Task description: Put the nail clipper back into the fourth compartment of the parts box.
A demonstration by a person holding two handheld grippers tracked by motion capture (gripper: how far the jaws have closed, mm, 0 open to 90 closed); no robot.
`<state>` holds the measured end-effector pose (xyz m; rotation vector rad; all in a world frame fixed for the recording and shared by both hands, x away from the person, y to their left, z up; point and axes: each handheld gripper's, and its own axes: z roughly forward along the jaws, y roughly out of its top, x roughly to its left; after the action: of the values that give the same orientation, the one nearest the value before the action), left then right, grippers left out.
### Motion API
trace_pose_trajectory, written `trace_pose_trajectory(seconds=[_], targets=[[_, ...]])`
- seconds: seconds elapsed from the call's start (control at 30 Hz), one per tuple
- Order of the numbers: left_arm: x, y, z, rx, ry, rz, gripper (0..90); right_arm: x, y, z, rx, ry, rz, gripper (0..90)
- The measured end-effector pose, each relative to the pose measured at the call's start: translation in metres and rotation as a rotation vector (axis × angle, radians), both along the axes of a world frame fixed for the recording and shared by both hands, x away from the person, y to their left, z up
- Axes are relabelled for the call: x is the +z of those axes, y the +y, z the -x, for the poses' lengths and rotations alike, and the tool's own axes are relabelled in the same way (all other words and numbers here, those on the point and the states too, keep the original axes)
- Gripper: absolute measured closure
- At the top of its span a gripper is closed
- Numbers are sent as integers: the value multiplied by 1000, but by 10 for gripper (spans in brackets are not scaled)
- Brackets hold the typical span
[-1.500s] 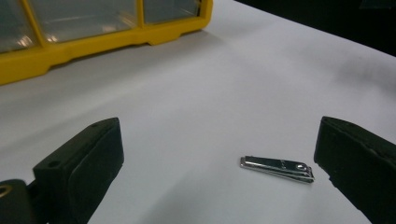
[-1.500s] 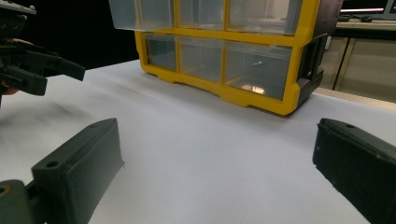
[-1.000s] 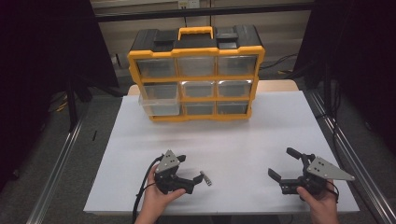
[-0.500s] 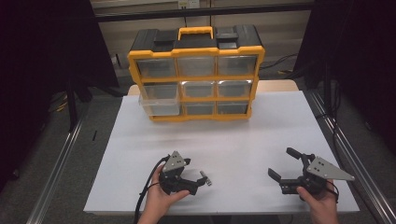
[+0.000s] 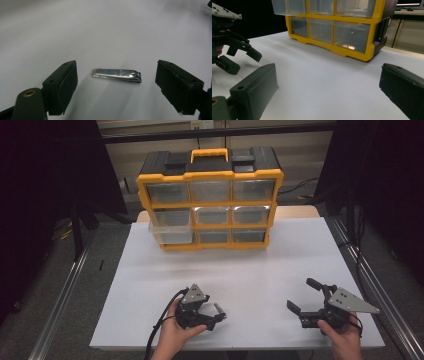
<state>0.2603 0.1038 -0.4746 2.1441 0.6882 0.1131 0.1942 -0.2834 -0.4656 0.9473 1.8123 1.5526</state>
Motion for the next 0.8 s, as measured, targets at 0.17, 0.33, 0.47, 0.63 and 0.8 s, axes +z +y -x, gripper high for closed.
trace_pose_trajectory(seconds=[0.17,0.33,0.47,0.63,0.8], targets=[[-4,-6,0,-8,16,-28,214,0,0,0,1,-1,-4,11],[-6,-7,-1,-20,29,-42,244,0,0,0,3,2,-5,11],[-6,-9,0,-19,33,-61,260,-1,0,-1,0,5,-1,10],[-7,-15,1,16,23,-67,259,-1,0,-1,-2,10,-3,10],[-7,-22,6,31,-13,-101,297,-1,0,-1,2,7,-5,10]])
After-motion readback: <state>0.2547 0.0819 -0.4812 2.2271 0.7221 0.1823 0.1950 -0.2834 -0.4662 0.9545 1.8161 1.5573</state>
